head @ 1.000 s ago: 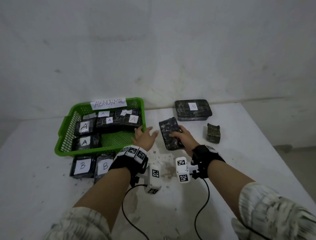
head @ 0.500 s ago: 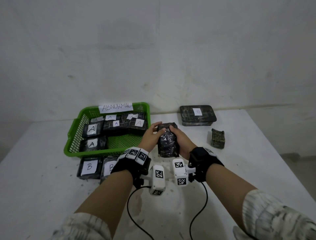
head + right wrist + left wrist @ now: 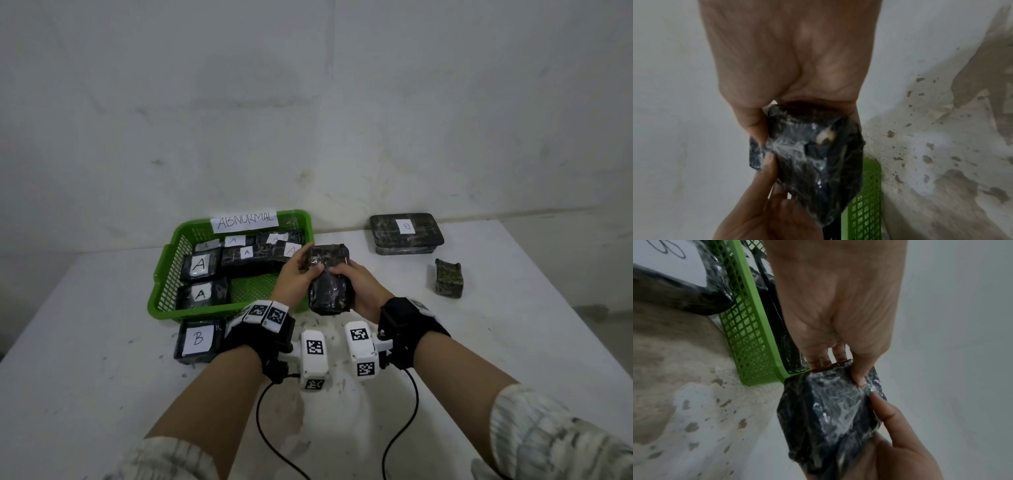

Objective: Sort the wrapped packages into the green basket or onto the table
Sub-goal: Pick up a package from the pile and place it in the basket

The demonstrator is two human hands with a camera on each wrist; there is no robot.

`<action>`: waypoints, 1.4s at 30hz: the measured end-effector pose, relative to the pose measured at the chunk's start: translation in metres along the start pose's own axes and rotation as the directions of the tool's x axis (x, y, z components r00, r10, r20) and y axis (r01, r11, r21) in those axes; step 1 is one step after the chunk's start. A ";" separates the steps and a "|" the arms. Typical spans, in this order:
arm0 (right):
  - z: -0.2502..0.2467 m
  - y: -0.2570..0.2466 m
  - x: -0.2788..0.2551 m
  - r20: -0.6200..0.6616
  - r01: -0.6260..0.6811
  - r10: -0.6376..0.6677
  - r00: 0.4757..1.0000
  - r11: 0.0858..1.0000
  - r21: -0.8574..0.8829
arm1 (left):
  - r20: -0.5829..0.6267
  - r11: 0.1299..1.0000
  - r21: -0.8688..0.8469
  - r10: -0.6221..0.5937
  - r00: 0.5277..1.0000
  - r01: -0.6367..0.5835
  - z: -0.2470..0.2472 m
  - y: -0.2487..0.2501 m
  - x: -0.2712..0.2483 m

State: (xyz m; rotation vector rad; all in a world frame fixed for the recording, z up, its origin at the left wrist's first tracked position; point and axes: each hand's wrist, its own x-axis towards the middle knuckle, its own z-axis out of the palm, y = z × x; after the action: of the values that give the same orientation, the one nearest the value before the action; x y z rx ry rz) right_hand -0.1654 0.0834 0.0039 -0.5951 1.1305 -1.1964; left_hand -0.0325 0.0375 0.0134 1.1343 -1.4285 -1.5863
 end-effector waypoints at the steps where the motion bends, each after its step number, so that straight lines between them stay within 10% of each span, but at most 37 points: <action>1: 0.002 0.001 0.000 0.000 -0.001 0.001 1.000 1.000 0.000 | -0.008 1.000 -0.019 -0.009 1.000 0.008 -0.003 0.000 -0.001; 21: 0.024 0.012 -0.018 0.133 0.058 -0.062 0.989 0.998 0.035 | 0.100 0.984 -0.161 -0.059 0.993 0.075 -0.034 -0.014 -0.019; 29: 0.022 0.006 -0.024 0.059 0.062 -0.068 0.996 0.993 0.100 | 0.060 0.983 0.052 0.172 0.983 -0.175 -0.028 -0.005 -0.026; 42: 0.032 0.004 -0.030 0.014 0.082 -0.081 0.997 0.996 -0.021 | 0.091 0.988 0.157 -0.021 0.996 0.007 -0.039 -0.002 -0.028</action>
State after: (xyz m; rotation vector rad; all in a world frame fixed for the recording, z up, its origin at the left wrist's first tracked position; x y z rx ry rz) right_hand -0.1336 0.1071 0.0231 -0.6704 1.1184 -1.2493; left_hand 0.0137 0.0490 0.0156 1.1752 -1.6337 -1.5769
